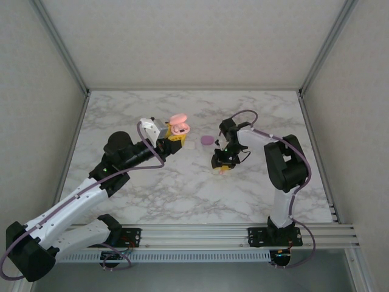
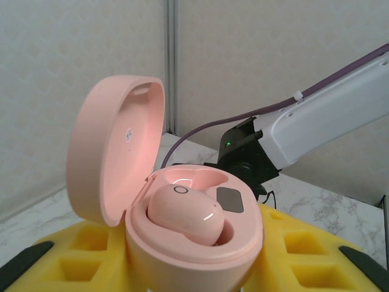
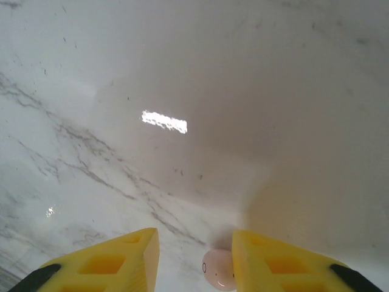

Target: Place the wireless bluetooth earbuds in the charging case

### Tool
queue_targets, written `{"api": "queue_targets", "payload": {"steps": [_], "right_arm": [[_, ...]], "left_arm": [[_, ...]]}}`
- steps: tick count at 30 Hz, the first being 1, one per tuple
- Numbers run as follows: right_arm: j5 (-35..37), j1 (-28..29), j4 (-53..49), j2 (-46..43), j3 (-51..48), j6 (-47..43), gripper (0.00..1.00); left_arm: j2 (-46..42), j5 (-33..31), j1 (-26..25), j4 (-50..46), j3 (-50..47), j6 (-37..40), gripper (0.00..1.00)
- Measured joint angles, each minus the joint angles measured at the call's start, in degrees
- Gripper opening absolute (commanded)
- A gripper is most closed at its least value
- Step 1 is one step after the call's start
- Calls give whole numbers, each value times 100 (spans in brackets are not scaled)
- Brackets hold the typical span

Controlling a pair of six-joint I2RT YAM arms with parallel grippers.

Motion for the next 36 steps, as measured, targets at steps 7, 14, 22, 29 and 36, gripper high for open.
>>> {"api": "queue_targets", "payload": {"steps": [7,14,22,29,36], "right_arm": [[-2,11,-146,-197,-129,-61,37],[2,39,-275,-358,-289,-63,37],[339,59,-310,-579,-188,-81,39],[457,59,-225,-258,-13,-83,43],[452,59,-136,-76,-52,-144,43]], "left_arm": [[0,0,0,0,0,0,25],[13,0,0,2,0,0,25],[42,0,0,0,0,0,25],[42,-2,0,-15,0,0,25],[37,0,0,-85,0,0,25]]}}
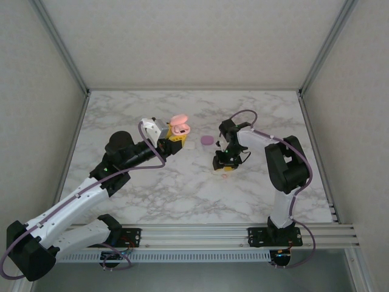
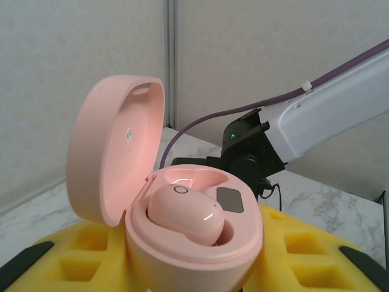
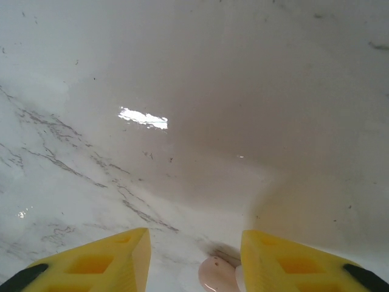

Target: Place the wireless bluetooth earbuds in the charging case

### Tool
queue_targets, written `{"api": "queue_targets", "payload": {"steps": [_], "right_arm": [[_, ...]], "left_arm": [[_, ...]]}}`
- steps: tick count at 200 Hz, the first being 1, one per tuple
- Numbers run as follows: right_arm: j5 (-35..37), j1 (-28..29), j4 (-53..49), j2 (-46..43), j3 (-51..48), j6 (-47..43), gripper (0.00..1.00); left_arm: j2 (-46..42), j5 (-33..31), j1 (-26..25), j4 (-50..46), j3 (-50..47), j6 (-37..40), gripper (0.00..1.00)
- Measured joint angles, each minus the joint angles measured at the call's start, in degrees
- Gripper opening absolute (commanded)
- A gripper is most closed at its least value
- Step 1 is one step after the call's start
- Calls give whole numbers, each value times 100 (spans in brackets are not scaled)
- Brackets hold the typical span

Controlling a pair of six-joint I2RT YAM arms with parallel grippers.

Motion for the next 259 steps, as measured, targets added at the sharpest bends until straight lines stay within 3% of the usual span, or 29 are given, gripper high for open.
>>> {"api": "queue_targets", "payload": {"steps": [178,259], "right_arm": [[-17,0,-57,-302,-439,9,39],[914,428,-181,-190,-214,94,32]], "left_arm": [[2,0,0,-22,0,0,25],[2,0,0,-22,0,0,25]]}}
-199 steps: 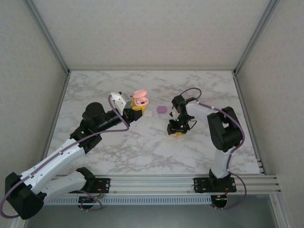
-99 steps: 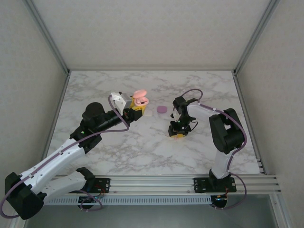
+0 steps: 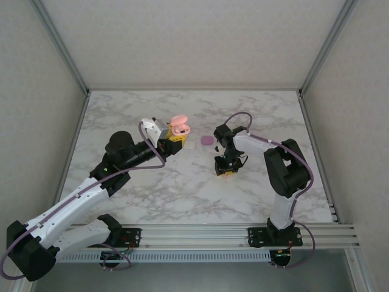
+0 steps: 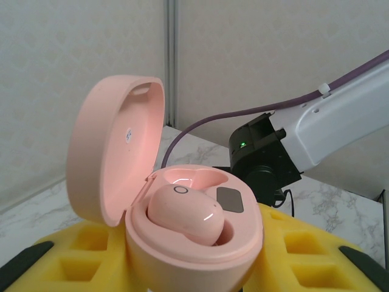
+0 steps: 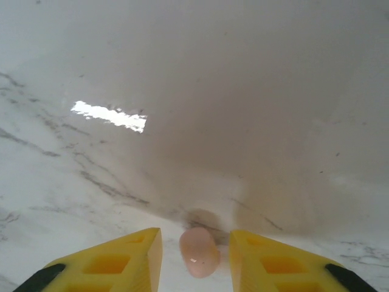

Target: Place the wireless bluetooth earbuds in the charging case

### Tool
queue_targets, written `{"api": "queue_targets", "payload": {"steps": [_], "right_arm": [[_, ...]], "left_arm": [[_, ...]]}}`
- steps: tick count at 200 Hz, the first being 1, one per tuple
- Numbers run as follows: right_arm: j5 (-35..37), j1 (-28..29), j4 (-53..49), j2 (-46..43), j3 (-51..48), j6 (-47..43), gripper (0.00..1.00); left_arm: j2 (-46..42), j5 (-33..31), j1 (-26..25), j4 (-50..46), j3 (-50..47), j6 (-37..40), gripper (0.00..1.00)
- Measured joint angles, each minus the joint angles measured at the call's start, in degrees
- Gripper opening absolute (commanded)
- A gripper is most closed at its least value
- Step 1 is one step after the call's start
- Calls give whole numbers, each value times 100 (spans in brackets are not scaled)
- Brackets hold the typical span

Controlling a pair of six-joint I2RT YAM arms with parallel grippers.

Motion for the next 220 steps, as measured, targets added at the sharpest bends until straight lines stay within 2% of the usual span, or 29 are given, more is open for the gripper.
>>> {"api": "queue_targets", "payload": {"steps": [67,220], "right_arm": [[103,2,-48,125,50,-15,26],[295,26,-170,186,105,-199,26]], "left_arm": [[2,0,0,0,4,0,25],[101,0,-37,-24,26,0,25]]}}
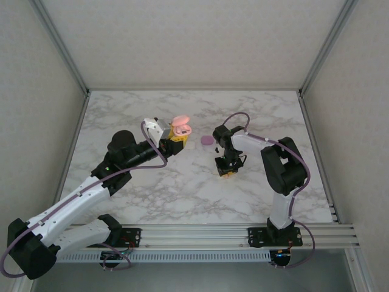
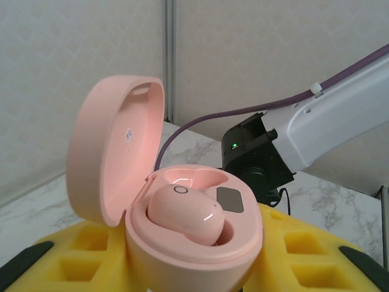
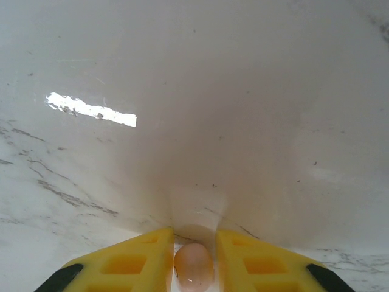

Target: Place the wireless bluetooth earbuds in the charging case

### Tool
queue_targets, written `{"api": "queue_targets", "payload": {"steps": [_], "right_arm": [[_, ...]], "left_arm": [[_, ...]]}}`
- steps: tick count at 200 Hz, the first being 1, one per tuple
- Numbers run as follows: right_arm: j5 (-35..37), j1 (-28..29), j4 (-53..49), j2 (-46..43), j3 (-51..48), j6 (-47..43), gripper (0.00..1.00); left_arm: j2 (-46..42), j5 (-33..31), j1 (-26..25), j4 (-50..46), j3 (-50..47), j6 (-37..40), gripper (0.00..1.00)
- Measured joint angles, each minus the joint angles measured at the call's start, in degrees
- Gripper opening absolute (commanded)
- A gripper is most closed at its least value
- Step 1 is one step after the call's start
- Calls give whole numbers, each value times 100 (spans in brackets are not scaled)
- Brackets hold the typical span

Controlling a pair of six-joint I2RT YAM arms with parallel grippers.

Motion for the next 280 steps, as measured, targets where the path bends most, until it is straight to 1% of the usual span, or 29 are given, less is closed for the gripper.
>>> {"api": "queue_targets", "payload": {"steps": [70,106,180,201,229,250,280], "right_arm": [[109,72,-61,39,42,-24,26],[297,162,-66,44,44,-22,24],[339,177,-109,-52,42,120,18],[313,177,-166,-367,42,188,18],[61,144,-212,-1202,59,337,18],[-422,15,-210,-1912,188,514,18],[-1158,-181,-184,-2570,466,798,18]], "left_arm": [[9,0,0,-4,0,0,25],[9,0,-2,-7,0,0,25],[9,0,-4,-17,0,0,25],[9,0,-7,-17,0,0,25],[11,-2,-4,-17,0,2,25],[24,0,-4,-17,0,4,25],[138,0,-7,-17,0,42,25]]}}
